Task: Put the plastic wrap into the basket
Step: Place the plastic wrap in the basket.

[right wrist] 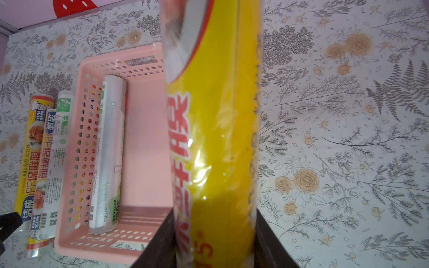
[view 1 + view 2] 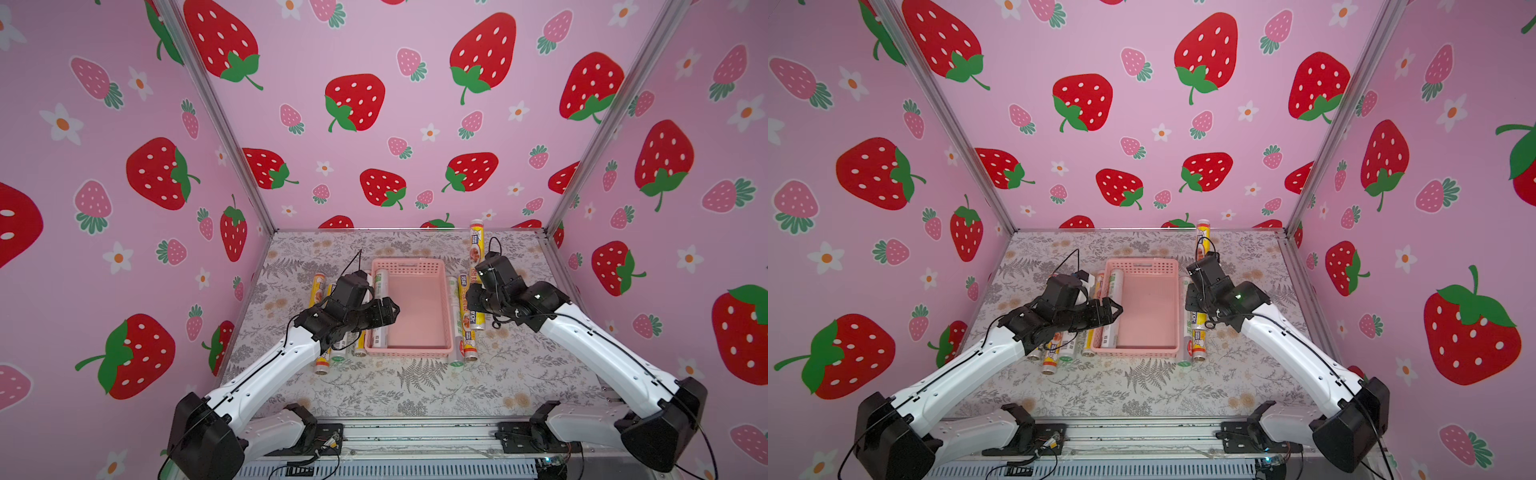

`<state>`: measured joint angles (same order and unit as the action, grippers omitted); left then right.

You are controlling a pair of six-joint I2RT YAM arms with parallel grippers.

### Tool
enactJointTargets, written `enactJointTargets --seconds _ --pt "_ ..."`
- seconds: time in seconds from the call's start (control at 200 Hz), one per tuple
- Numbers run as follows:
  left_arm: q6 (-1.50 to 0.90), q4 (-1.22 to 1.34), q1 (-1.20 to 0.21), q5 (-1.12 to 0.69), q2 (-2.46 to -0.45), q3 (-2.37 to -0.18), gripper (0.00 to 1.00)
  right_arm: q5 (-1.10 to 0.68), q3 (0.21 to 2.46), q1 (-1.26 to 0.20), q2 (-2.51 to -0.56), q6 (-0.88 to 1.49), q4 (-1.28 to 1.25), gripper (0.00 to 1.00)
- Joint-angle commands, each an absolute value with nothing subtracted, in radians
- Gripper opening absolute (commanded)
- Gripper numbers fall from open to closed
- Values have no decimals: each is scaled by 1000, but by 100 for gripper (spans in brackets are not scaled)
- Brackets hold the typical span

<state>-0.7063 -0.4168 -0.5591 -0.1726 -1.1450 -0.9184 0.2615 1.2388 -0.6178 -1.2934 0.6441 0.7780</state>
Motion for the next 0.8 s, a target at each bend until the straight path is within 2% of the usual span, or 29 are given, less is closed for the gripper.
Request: enactJointTargets --seconds 0.0,0.14,0.38,0.795 --pt "-682 -462 -556 -99 -1094 -918 90 241 1281 -656 -1366 695 726 26" --pt "-652 -512 -526 -72 -1047 -881 91 179 1264 -723 -1452 754 573 20" --pt "-661 -497 -470 -103 -992 -778 91 130 1265 -774 -1626 844 424 20" --pt "-686 -439 -461 -108 -1008 -710 90 93 1309 -828 -1807 927 411 20"
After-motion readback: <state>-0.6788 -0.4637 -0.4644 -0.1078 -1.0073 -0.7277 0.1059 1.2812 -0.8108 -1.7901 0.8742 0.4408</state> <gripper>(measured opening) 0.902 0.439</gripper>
